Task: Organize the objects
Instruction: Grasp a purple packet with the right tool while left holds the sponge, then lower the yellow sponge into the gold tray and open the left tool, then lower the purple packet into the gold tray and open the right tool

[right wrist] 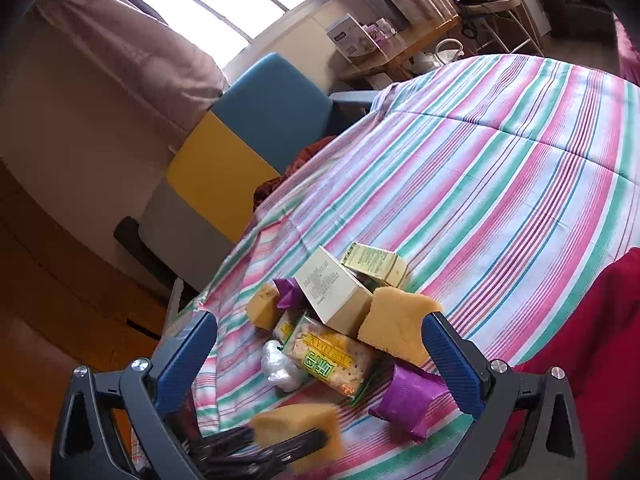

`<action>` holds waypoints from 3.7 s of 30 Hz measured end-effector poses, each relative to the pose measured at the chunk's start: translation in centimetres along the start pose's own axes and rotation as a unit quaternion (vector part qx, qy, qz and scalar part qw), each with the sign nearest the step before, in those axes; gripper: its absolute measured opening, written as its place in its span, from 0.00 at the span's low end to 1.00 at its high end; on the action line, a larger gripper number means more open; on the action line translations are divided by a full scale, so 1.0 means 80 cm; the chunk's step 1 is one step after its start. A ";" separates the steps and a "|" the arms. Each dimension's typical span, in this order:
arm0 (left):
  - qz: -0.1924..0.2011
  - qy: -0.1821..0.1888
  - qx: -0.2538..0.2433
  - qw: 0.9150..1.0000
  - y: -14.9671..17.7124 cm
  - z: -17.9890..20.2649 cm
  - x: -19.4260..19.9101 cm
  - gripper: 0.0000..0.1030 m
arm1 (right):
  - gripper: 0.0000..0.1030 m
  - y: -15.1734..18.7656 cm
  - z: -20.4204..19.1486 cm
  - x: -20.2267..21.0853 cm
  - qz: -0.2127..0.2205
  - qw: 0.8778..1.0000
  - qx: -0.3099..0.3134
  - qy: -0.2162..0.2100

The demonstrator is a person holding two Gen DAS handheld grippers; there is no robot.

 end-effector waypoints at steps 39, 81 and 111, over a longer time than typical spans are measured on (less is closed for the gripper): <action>0.102 -0.015 0.009 0.995 0.055 -0.066 0.048 0.71 | 0.35 0.106 0.020 -0.084 -0.198 0.931 0.102 0.290; 0.140 -0.270 0.276 0.912 0.127 -0.472 0.287 0.84 | 0.35 0.128 -0.027 -0.109 -0.184 0.921 0.193 0.285; 0.247 -0.312 0.278 0.874 0.199 -0.341 0.349 0.84 | 0.33 0.257 -0.262 -0.108 -0.261 0.906 0.331 -0.043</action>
Point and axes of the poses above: each gripper's, at about its wrist camera, not at the fingertips, and x roughly against the way its jaws point, z to its right, y to its underside, the point moved 4 cm from there along -x, roughly the way its jaws point, and after that the axes turned 2 degrees about x, right-handed, at the moved point
